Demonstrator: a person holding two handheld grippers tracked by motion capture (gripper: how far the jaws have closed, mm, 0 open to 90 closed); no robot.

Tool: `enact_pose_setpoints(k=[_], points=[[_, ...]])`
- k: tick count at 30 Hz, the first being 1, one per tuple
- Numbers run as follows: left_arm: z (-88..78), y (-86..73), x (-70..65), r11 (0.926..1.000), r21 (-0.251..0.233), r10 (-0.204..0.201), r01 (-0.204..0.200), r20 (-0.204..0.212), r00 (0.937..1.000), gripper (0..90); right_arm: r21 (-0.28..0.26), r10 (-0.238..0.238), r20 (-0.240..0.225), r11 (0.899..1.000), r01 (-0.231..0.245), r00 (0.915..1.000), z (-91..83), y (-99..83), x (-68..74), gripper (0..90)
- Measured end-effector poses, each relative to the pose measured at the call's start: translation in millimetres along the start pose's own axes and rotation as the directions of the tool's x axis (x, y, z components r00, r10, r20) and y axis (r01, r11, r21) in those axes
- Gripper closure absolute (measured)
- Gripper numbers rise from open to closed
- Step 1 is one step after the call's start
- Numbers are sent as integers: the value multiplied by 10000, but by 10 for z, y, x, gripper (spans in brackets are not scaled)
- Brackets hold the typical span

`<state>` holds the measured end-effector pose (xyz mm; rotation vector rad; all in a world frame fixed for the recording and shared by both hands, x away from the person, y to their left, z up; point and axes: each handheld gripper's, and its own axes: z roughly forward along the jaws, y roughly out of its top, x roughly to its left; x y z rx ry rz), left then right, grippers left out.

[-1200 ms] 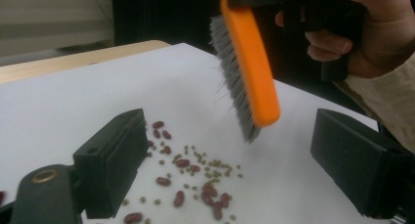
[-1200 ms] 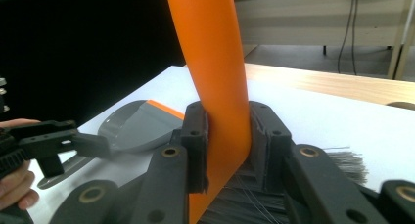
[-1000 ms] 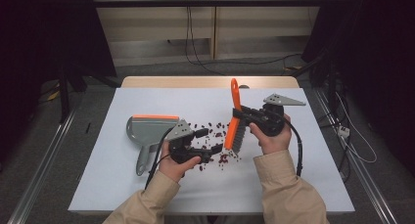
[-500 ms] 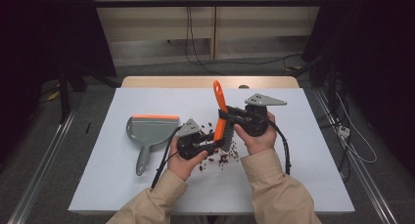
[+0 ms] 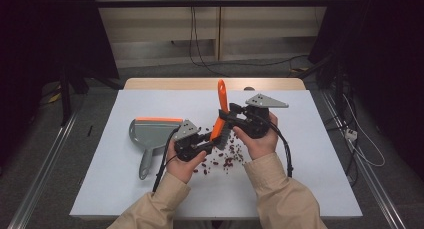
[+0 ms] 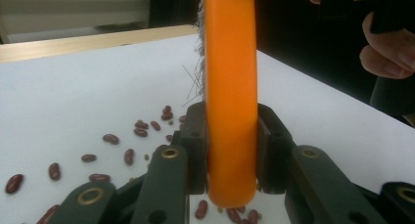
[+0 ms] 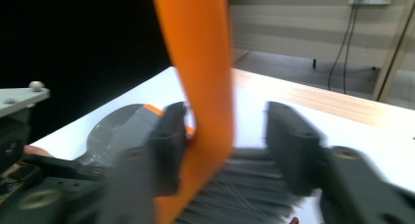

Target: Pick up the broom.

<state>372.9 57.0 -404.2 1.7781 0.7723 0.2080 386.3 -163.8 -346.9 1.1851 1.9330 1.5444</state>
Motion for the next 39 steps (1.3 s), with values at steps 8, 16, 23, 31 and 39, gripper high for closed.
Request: enact_pose_setpoints(k=[8,16,23,31,39], points=[[-45,18,64,9997,-227,-114,105,-394,9992,706,-137,-127,434,9998,133,9990,-16,-34,21,283],[-57,22,67,9990,-414,-170,147,-572,9982,706,192,-59,310,9998,53,9995,65,-119,121,209],[-49,9,58,9989,-468,-117,83,-725,9973,706,395,55,453,9992,-73,9990,150,-159,201,211],[-36,1,-59,9959,-648,555,-632,-1142,9919,699,801,899,883,9921,-971,9920,325,-215,328,220],[-77,34,-149,9877,-938,1114,-1253,-1416,9836,651,556,2033,727,9767,-2075,9764,324,-184,345,483]])
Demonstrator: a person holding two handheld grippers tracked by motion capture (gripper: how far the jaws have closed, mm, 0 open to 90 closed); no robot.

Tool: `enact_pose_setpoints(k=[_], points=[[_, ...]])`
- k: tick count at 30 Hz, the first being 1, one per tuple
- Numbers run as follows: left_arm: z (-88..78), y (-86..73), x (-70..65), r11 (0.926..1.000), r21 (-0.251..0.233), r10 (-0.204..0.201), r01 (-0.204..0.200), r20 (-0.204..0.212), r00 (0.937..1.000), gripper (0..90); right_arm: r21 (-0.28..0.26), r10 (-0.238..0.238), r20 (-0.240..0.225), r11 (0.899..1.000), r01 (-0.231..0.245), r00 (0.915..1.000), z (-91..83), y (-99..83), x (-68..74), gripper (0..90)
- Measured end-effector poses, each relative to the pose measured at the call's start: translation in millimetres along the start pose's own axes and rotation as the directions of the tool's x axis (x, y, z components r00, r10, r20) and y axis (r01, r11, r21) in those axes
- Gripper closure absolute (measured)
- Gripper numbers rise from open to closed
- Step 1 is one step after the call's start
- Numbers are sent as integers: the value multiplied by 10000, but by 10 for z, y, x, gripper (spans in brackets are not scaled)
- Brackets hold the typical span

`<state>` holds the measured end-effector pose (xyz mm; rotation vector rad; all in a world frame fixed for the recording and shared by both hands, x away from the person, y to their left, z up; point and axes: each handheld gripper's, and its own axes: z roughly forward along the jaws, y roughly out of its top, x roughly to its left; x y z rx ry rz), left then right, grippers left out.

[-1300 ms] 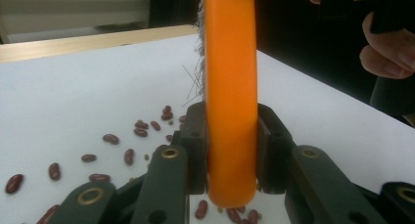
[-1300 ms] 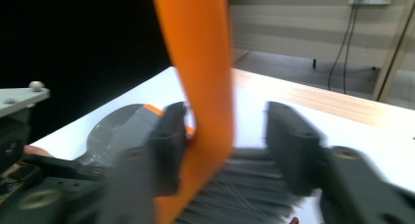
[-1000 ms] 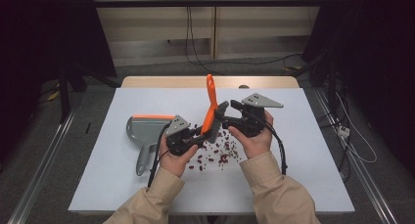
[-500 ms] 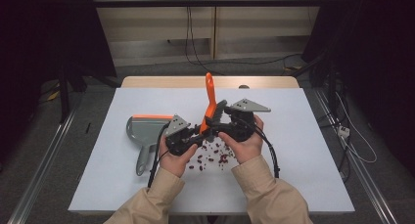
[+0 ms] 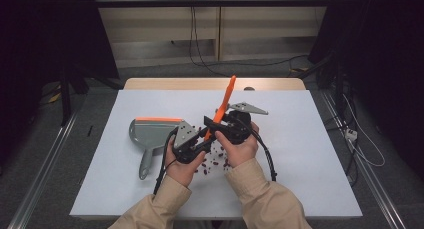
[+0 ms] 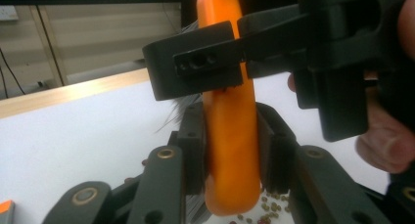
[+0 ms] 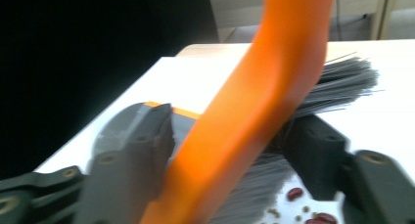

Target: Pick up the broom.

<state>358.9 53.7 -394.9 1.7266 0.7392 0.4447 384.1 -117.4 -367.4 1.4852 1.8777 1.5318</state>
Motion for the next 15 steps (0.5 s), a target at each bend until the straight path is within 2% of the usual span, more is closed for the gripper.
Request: enact_pose_setpoints(k=[2,5,6,7,8,9,11,15], points=[[10,0,-5,9999,-33,131,-132,-98,9999,617,56,267,-132,9996,-266,9996,-15,3,3,529],[29,-2,-4,9999,-127,1,-2,-99,10000,548,-140,507,-366,9986,-512,9980,-50,27,-22,600],[29,-1,-3,9999,-137,-25,24,-53,10000,515,-203,607,-543,9979,-618,9967,-65,40,-34,665],[14,2,12,9998,-179,-125,126,88,9999,520,-247,665,-682,9974,-683,9955,-81,49,-53,708],[-2,8,24,9996,-198,-180,181,80,9998,502,-409,259,-385,9988,-274,9989,-102,66,-60,710],[-18,16,39,9997,-192,-146,146,18,9999,454,-438,95,-222,9990,-104,9997,-118,84,-89,711],[-41,18,69,9995,-191,-268,268,2,9996,386,-385,389,-337,9984,-402,9987,-149,108,-190,711],[-61,18,122,9992,-79,-402,403,93,9991,306,-270,107,-112,9996,-110,9999,-214,140,-335,711]])
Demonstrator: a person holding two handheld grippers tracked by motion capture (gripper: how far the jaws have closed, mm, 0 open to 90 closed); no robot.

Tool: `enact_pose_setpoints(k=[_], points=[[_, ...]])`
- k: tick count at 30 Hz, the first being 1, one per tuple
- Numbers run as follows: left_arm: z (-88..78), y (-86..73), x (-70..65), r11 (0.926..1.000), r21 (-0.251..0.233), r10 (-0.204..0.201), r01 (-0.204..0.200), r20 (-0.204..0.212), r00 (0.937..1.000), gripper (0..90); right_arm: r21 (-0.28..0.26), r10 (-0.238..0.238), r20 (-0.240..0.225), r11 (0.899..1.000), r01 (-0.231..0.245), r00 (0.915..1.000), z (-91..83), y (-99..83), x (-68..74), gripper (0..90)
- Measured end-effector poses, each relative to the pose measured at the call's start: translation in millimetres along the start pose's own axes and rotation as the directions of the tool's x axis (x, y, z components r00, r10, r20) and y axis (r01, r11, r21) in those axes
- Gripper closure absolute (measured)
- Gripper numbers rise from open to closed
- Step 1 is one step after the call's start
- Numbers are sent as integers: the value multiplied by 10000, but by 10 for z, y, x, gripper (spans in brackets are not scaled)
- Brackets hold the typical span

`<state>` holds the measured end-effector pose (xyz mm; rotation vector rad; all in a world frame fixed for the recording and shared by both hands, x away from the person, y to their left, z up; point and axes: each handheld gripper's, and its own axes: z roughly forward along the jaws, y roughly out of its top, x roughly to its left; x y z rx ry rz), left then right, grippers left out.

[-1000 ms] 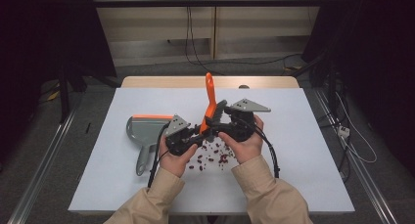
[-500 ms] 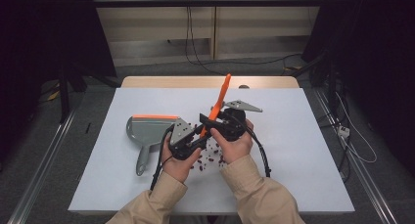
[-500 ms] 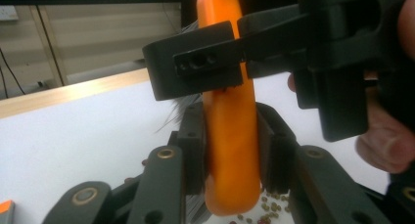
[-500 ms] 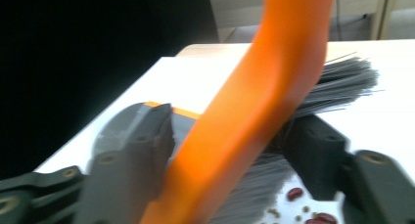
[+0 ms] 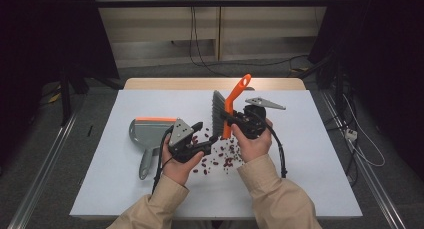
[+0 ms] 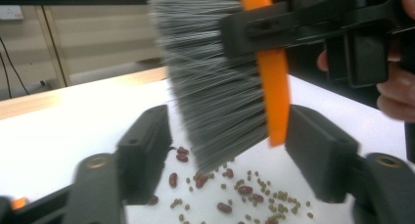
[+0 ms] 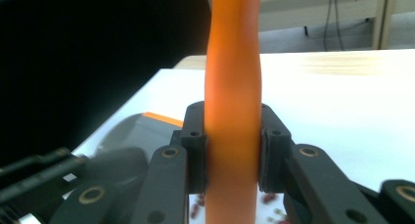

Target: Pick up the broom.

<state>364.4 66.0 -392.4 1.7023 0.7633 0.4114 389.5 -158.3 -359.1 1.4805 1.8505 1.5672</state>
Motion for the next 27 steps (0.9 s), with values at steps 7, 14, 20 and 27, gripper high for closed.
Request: enact_pose_setpoints(k=[7,14,20,27], points=[[-71,50,77,10000,12,-16,15,392,9992,212,312,-206,22,9993,205,9998,-139,22,-207,711],[-194,96,197,10000,-53,35,-32,511,9987,153,647,-746,362,9953,722,9966,-280,19,-358,710],[-304,98,312,10000,-7,-18,18,675,9977,111,885,-1082,281,9905,1053,9937,-358,21,-443,710],[-486,59,482,10000,-6,-89,90,691,9976,75,1259,-1386,330,9830,1334,9898,-460,54,-528,710]])
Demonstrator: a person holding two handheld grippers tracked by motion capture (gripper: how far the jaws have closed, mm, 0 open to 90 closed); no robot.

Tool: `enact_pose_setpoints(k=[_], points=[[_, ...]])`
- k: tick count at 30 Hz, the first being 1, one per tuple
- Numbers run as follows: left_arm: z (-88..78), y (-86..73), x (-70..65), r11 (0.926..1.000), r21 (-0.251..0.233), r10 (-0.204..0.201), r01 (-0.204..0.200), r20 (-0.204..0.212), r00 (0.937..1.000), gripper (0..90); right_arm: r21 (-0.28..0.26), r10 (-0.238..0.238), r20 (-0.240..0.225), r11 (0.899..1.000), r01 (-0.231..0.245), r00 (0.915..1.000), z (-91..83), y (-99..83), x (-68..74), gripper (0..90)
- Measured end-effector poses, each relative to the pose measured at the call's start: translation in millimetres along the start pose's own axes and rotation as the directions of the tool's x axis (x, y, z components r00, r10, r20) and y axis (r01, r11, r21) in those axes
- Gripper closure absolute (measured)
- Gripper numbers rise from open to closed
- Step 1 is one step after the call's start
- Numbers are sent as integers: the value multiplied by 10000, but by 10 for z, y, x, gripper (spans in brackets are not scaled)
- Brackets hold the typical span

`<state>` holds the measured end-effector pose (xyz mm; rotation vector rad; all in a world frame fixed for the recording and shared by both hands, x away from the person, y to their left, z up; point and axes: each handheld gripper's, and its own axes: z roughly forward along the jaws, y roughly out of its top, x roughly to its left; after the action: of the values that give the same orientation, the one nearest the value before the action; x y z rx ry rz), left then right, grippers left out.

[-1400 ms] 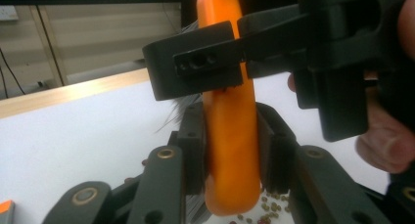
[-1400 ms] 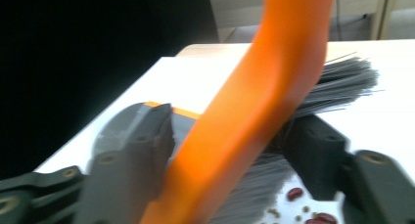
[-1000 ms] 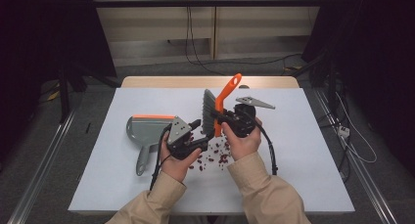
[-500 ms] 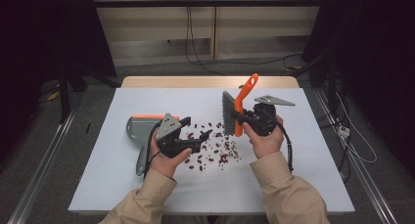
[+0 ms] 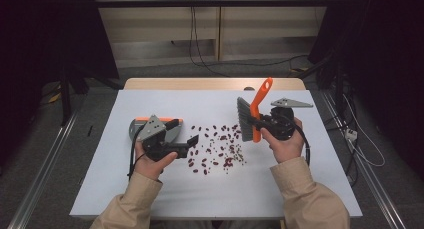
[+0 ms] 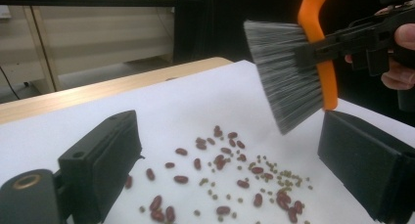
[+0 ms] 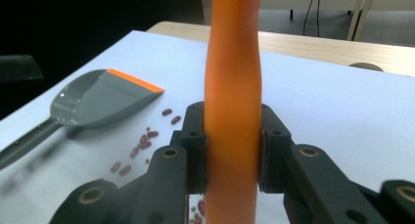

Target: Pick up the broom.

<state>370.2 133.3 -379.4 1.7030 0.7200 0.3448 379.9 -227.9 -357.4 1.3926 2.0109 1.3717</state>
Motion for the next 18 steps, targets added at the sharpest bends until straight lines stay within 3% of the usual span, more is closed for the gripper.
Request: enact_pose_setpoints(k=[18], points=[[-443,-194,352,9997,-49,219,-220,-211,9995,48,1254,-18,614,9921,-59,9981,-160,-102,-306,710]])
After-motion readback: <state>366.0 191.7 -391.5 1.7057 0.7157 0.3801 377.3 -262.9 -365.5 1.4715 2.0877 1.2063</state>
